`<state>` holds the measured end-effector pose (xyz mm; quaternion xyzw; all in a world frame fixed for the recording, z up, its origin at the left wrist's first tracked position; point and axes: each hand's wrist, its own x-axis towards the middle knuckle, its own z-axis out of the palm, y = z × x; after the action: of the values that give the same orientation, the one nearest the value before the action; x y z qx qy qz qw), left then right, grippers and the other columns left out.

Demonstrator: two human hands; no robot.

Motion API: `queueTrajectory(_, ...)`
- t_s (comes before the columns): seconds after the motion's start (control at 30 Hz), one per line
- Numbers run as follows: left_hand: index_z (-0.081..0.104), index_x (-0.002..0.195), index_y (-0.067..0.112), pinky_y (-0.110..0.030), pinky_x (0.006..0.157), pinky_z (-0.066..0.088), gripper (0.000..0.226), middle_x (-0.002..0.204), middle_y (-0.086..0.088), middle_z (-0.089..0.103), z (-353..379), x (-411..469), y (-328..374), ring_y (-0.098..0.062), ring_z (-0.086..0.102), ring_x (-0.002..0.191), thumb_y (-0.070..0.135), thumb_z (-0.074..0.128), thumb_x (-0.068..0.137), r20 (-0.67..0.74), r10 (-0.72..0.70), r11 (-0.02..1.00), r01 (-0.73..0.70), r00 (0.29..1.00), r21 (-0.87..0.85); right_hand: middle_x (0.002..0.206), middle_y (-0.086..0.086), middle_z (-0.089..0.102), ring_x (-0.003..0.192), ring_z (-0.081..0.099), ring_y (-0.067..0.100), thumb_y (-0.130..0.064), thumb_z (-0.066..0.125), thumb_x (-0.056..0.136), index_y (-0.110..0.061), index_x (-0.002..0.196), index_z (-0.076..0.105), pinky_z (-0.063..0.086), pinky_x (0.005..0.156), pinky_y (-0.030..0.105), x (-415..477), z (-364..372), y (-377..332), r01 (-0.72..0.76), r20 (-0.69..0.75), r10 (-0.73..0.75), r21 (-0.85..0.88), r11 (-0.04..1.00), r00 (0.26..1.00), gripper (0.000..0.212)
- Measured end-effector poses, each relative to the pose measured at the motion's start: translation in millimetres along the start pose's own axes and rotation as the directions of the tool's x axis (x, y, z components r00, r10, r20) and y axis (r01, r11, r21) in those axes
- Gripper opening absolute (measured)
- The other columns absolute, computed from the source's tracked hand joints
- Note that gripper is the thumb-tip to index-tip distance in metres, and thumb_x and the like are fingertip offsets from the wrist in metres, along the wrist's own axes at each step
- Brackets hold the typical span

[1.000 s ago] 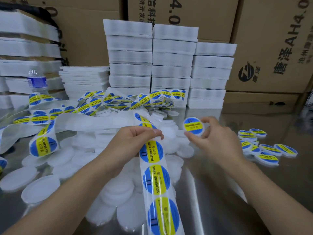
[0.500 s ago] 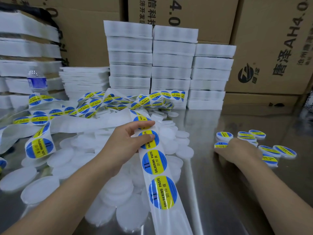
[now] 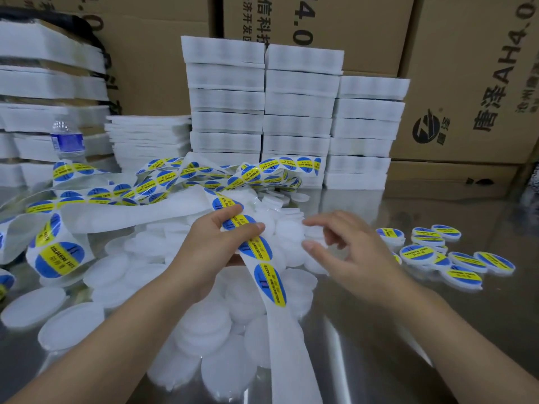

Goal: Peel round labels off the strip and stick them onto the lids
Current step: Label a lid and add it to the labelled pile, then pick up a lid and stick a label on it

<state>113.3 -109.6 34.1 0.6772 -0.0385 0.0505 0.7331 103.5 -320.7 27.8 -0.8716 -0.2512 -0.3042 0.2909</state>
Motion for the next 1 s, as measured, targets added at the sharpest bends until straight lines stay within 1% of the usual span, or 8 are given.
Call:
queueTrajectory(0.1, 0.049, 0.134, 0.019, -0.024, 0.058, 0.057, 0.068, 0.082, 0.004, 0.074, 0, 0, 0, -0.016, 0.072, 0.070, 0.005, 0.076, 0.074, 0.025, -0.017, 1.000, 0.017, 1.000, -0.003, 0.082, -0.010, 0.049, 0.082, 0.045, 0.002, -0.054, 0.052, 0.079, -0.037, 0.114, 0.057, 0.037, 0.075, 0.019, -9, 5, -20, 0.116, 0.121, -0.125, 0.079, 0.990, 0.985, 0.039)
queueTrajectory(0.23, 0.046, 0.137, 0.024, -0.023, 0.061, 0.057, 0.068, 0.102, 0.000, 0.072, 1, -3, 0, -0.018, 0.072, 0.074, 0.003, 0.072, 0.078, 0.086, -0.011, 0.999, 0.009, 0.996, 0.032, 0.088, -0.014, 0.046, 0.085, 0.043, 0.000, -0.053, 0.061, 0.076, -0.038, 0.121, 0.051, 0.036, 0.076, 0.018, -14, 15, -29, 0.195, 0.220, -0.217, 0.121, 0.973, 0.951, 0.048)
queueTrajectory(0.4, 0.050, 0.130, 0.034, -0.038, 0.079, 0.057, 0.063, 0.097, -0.003, 0.074, 1, -2, -3, -0.021, 0.071, 0.079, 0.005, 0.071, 0.079, 0.094, -0.034, 0.995, 0.025, 0.995, 0.096, 0.084, -0.013, 0.046, 0.080, 0.043, 0.003, -0.045, 0.069, 0.075, -0.028, 0.115, 0.062, 0.045, 0.070, 0.029, -16, 20, -32, 0.247, 0.138, -0.252, 0.052, 0.968, 0.958, 0.044)
queueTrajectory(0.5, 0.048, 0.130, 0.034, -0.035, 0.074, 0.055, 0.066, 0.092, 0.003, 0.073, 2, -2, -5, -0.017, 0.071, 0.075, 0.004, 0.071, 0.077, 0.100, -0.063, 0.992, 0.052, 0.993, 0.116, 0.080, -0.007, 0.051, 0.075, 0.050, 0.011, -0.035, 0.071, 0.076, -0.023, 0.103, 0.070, 0.048, 0.064, 0.035, -15, 19, -32, 0.285, 0.061, -0.285, 0.008, 0.959, 0.957, 0.030)
queueTrajectory(0.63, 0.045, 0.136, 0.033, -0.038, 0.082, 0.054, 0.070, 0.116, -0.003, 0.064, 4, -4, -6, -0.020, 0.069, 0.086, 0.007, 0.072, 0.076, 0.109, -0.079, 0.983, 0.059, 0.991, 0.175, 0.075, -0.002, 0.055, 0.068, 0.053, 0.016, -0.026, 0.074, 0.076, -0.018, 0.095, 0.073, 0.047, 0.058, 0.033, -14, 21, -31, 0.335, -0.026, -0.335, -0.009, 0.942, 0.942, 0.021)
queueTrajectory(0.73, 0.046, 0.135, 0.033, -0.043, 0.089, 0.054, 0.070, 0.116, -0.002, 0.063, 4, -5, -6, -0.023, 0.068, 0.097, 0.006, 0.071, 0.076, 0.113, -0.081, 0.982, 0.060, 0.990, 0.178, 0.072, -0.002, 0.058, 0.066, 0.052, 0.015, -0.024, 0.074, 0.076, -0.017, 0.095, 0.074, 0.047, 0.058, 0.031, -14, 21, -32, 0.346, -0.046, -0.346, 0.000, 0.938, 0.937, 0.019)
queueTrajectory(0.9, 0.048, 0.132, 0.032, -0.042, 0.087, 0.055, 0.066, 0.112, -0.003, 0.066, 3, -4, -5, -0.024, 0.068, 0.097, 0.003, 0.070, 0.076, 0.107, -0.084, 0.981, 0.064, 0.991, 0.183, 0.072, -0.006, 0.062, 0.066, 0.049, 0.007, -0.024, 0.072, 0.077, -0.020, 0.095, 0.073, 0.044, 0.060, 0.023, -16, 18, -35, 0.326, -0.024, -0.325, 0.003, 0.946, 0.945, 0.018)
queueTrajectory(1.0, 0.048, 0.131, 0.031, -0.032, 0.071, 0.056, 0.065, 0.109, -0.004, 0.067, 3, -5, -4, -0.021, 0.070, 0.084, 0.002, 0.068, 0.077, 0.107, -0.090, 0.984, 0.071, 0.990, 0.166, 0.072, -0.007, 0.063, 0.065, 0.051, 0.008, -0.024, 0.070, 0.079, -0.020, 0.093, 0.073, 0.044, 0.060, 0.021, -16, 16, -37, 0.304, -0.014, -0.304, 0.020, 0.952, 0.953, 0.015)
